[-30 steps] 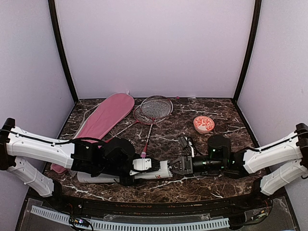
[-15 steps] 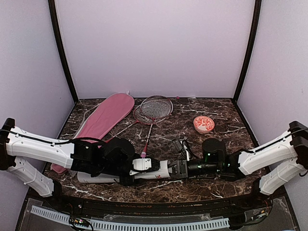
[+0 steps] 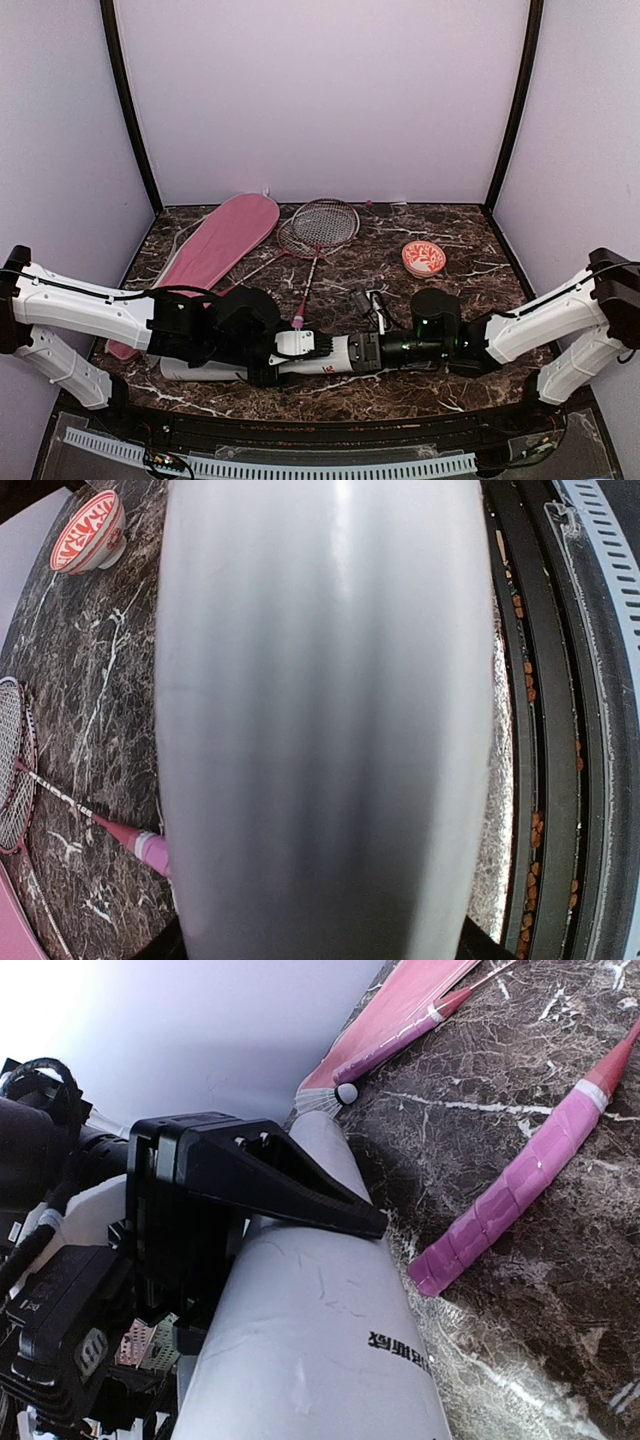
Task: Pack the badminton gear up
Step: Place the shuttlecock in the shuttle tube.
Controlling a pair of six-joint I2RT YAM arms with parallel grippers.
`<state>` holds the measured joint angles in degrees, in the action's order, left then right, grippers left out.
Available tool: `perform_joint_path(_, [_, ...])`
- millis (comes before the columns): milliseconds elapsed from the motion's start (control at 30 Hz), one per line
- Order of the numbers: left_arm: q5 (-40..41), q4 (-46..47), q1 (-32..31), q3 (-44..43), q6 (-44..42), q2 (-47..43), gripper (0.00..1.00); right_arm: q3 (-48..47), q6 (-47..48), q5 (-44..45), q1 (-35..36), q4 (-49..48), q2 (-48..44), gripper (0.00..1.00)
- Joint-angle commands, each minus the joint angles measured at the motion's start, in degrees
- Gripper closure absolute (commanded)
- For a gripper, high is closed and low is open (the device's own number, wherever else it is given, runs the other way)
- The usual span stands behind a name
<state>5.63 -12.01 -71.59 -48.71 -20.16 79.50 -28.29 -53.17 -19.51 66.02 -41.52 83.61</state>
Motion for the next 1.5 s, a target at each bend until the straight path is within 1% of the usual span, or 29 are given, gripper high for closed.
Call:
perform_joint_path(0, [0.4,2.9,0.0,-0.9,1.1,-0.8,0.37,-2.7,1.8,-1.4,1.2,1.1,0.4,1.00])
perform_joint_path(133, [0.4,3.0,0.0,-0.9,1.2,-0.7,0.37,-3.9,3.1,-1.5,1.2,3.5,0.5,1.00])
perform_joint_path(400, [0.5,3.2,0.0,-0.8,1.2,-0.8,0.37,-3.5,3.2,-0.5,1.2,4.5,-0.3,1.00])
perform_joint_path(500, [0.5,3.3,0.0,-0.8,1.2,-0.9,0.37,-3.5,3.7,0.3,1.2,5.9,-1.4,0.96])
perform_joint_path(667, [2.0,3.5,0.0,-0.5,1.1,-1.6,0.37,-3.5,4.9,2.9,1.1,10.1,-4.6,0.79])
perform_joint_path(733, [2.2,3.6,0.0,-0.3,1.1,-1.8,0.37,-3.3,5.5,4.1,1.0,12.1,-6.4,0.73])
perform_joint_path(867, [2.3,3.7,0.0,-0.5,1.1,-1.7,0.37,-2.6,6.6,6.7,0.4,16.5,-10.7,0.65])
perform_joint_path(1000, [3.3,3.6,0.0,-0.7,1.2,-1.8,0.37,-0.8,7.0,9.1,-0.6,19.9,-16.3,0.58])
perform_joint_path(1067, [3.5,3.8,0.0,-0.7,1.4,-2.0,0.37,0.3,7.1,10.2,-1.3,21.3,-19.2,0.52])
perform_joint_path(1233, [4.1,4.3,0.0,-1.2,2.7,-2.8,0.37,3.0,6.6,12.4,-3.0,22.3,-26.1,0.35])
perform_joint_path(1333, [5.2,4.8,0.0,-1.3,3.9,-3.1,0.37,3.8,6.3,13.6,-3.6,22.4,-28.8,0.24])
perform_joint_path(1467, [8.5,5.7,0.0,-1.5,6.0,-3.5,0.39,4.1,6.2,15.1,-3.8,22.3,-31.5,0.13])
